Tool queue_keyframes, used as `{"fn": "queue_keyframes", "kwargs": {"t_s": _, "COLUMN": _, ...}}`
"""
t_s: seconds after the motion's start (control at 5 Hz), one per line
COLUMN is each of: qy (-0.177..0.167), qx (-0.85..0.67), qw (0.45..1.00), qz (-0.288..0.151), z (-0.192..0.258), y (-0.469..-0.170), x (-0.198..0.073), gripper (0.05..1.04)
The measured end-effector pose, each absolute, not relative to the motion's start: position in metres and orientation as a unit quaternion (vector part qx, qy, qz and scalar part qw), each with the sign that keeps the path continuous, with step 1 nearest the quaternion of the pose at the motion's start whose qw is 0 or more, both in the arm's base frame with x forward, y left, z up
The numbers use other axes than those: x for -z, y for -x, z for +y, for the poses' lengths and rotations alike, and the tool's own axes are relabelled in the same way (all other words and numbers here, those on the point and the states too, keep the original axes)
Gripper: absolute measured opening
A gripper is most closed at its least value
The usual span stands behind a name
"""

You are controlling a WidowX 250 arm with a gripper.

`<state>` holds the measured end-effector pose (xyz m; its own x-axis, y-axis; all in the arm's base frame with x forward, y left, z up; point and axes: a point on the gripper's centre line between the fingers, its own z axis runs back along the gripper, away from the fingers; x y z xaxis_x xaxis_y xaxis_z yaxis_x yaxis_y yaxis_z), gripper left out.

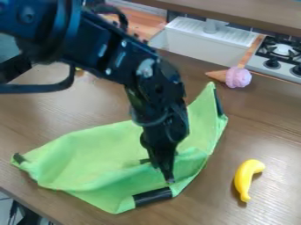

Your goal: Fold the cloth from top left to bottom right

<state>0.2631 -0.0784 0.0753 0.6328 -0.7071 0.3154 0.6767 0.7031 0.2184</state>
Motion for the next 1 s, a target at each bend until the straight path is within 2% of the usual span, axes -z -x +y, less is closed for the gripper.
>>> {"fn": "queue_keyframes", "kwargs": {"t_s": 0.2, "qy": -0.042, "qx": 0.391, "qw": 0.905, "qz": -0.165, "z": -0.084, "y": -0.259, "x": -0.061, "gripper": 0.220}}
{"fn": "queue_keyframes", "kwargs": {"t_s": 0.4, "qy": -0.013, "qx": 0.385, "qw": 0.911, "qz": -0.149, "z": -0.088, "y": -0.256, "x": -0.051, "gripper": 0.482}}
{"fn": "queue_keyframes", "kwargs": {"t_s": 0.6, "qy": 0.059, "qx": 0.379, "qw": 0.916, "qz": -0.114, "z": -0.087, "y": -0.263, "x": -0.041, "gripper": 0.786}}
{"fn": "queue_keyframes", "kwargs": {"t_s": 0.8, "qy": 0.072, "qx": 0.384, "qw": 0.913, "qz": -0.114, "z": -0.091, "y": -0.260, "x": -0.047, "gripper": 0.997}}
{"fn": "queue_keyframes", "kwargs": {"t_s": 1.0, "qy": 0.075, "qx": 0.396, "qw": 0.903, "qz": -0.150, "z": -0.096, "y": -0.261, "x": -0.081, "gripper": 1.000}}
